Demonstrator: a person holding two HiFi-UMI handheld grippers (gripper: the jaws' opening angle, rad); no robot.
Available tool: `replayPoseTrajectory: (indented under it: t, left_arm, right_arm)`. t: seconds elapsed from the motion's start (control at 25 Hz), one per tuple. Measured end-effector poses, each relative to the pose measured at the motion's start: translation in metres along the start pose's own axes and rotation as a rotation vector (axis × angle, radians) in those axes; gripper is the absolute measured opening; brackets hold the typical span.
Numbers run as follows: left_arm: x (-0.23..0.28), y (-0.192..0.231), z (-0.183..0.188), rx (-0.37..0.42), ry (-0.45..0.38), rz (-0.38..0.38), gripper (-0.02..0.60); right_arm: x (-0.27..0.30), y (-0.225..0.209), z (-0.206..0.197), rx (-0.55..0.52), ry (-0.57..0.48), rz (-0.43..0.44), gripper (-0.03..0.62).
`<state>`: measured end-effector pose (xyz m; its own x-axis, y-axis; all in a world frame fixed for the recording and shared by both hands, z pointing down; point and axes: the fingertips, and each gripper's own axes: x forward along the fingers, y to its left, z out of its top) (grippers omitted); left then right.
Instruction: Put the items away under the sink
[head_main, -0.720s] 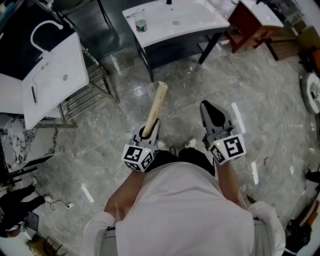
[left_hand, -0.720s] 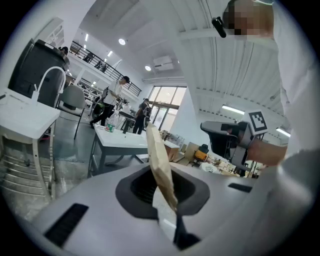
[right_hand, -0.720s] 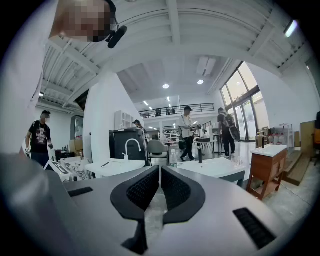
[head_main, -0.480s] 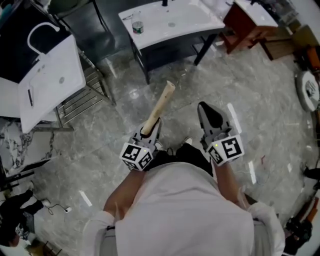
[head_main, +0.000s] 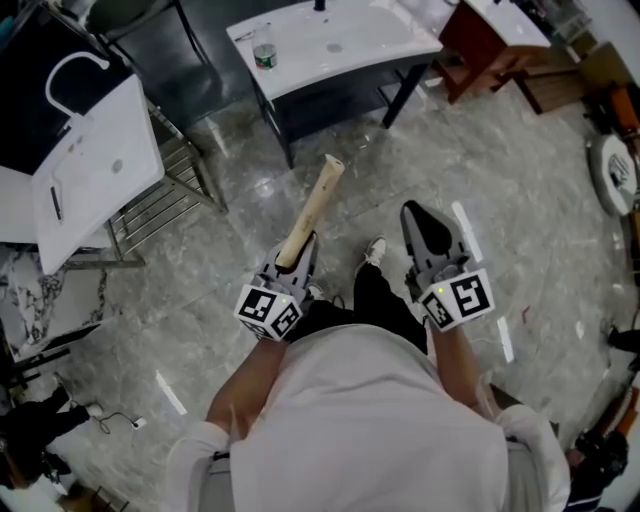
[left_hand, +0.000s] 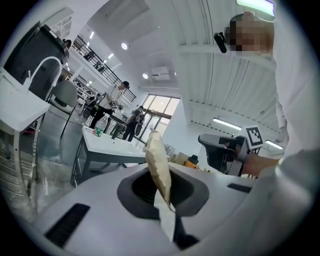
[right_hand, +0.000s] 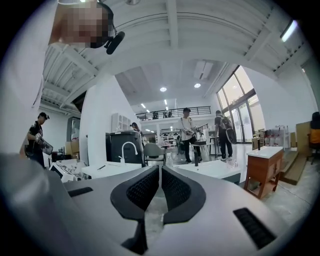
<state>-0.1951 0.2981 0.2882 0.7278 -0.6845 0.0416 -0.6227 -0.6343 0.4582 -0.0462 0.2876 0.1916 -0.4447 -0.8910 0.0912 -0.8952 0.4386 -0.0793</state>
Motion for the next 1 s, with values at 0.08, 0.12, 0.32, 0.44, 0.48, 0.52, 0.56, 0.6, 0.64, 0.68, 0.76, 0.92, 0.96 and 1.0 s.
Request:
replayPoseTrajectory:
  t: [0.08, 0.12, 0.32, 0.44, 0.48, 0.52, 0.56, 0.6, 0.64, 0.68, 0.76, 0.92, 0.96, 1.0]
  left_arm:
    - [0.008, -0.002, 0.003, 0.007, -0.002, -0.001, 0.002]
    - [0.013, -0.001, 0.003, 0.010, -0.006, -0.001, 0.002]
    - [0.045, 0.000, 0.013, 0.018, -0.014, 0.019, 0.002]
    - [0.071, -0.001, 0.021, 0.022, -0.031, 0.031, 0.002]
    - [0.080, -0.001, 0.024, 0.026, -0.038, 0.033, 0.002]
    - [0.089, 0.001, 0.026, 0.031, -0.043, 0.035, 0.002]
    - [0.099, 0.003, 0.027, 0.037, -0.047, 0.036, 0.002]
    - [0.110, 0.006, 0.028, 0.038, -0.050, 0.039, 0.002]
    - [0.121, 0.008, 0.029, 0.035, -0.052, 0.046, 0.002]
    - [0.133, 0.010, 0.031, 0.029, -0.052, 0.054, 0.002]
    - [0.157, 0.013, 0.034, 0.022, -0.057, 0.067, 0.002]
    - [0.201, 0.020, 0.040, 0.012, -0.073, 0.092, 0.002]
    - [0.211, 0.023, 0.041, 0.012, -0.076, 0.102, 0.002]
    - [0.220, 0.025, 0.042, 0.012, -0.079, 0.114, 0.002]
  right_arm:
    - [0.001, -0.011, 0.001, 0.017, -0.007, 0.001, 0.043]
    - [0.003, -0.018, 0.000, 0.022, -0.008, -0.001, 0.043]
    - [0.011, -0.056, -0.001, 0.043, -0.013, -0.005, 0.043]
    - [0.022, -0.087, 0.004, 0.042, -0.023, -0.004, 0.043]
    - [0.027, -0.098, 0.007, 0.040, -0.027, -0.001, 0.044]
    - [0.032, -0.108, 0.010, 0.038, -0.031, 0.003, 0.043]
    - [0.039, -0.118, 0.012, 0.035, -0.032, 0.009, 0.044]
    - [0.045, -0.127, 0.015, 0.030, -0.031, 0.016, 0.044]
    - [0.052, -0.138, 0.017, 0.025, -0.029, 0.023, 0.043]
    - [0.059, -0.149, 0.020, 0.020, -0.027, 0.031, 0.043]
    - [0.073, -0.172, 0.026, 0.011, -0.026, 0.044, 0.044]
    - [0.097, -0.213, 0.034, 0.005, -0.026, 0.078, 0.043]
    - [0.103, -0.222, 0.034, 0.004, -0.022, 0.090, 0.044]
    - [0.109, -0.230, 0.034, 0.003, -0.019, 0.102, 0.044]
